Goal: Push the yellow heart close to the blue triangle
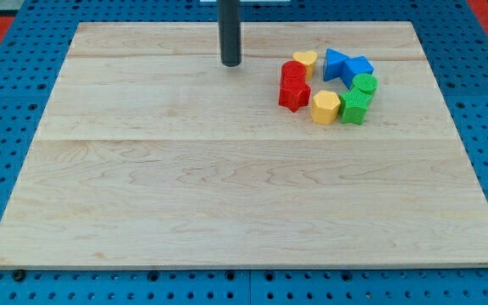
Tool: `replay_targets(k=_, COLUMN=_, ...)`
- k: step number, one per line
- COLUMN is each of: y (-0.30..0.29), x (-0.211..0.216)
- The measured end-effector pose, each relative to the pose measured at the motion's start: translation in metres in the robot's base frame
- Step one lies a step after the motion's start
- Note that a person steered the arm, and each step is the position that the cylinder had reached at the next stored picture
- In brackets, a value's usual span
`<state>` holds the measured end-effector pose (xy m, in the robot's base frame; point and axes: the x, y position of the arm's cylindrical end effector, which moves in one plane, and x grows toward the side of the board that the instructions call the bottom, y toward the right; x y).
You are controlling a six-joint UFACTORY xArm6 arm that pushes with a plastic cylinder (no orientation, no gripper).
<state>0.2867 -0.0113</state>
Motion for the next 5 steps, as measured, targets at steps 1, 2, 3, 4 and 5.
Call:
replay_targets(k=1, y=0.0249, x=0.0000)
replay_targets(k=2, y=0.0283, x=-0.0005)
replay_targets(k=3, y=0.0290, x=0.0007)
replay_targets(k=4, y=0.0299, x=0.0013)
replay_targets(k=5, y=0.0342, x=0.0013)
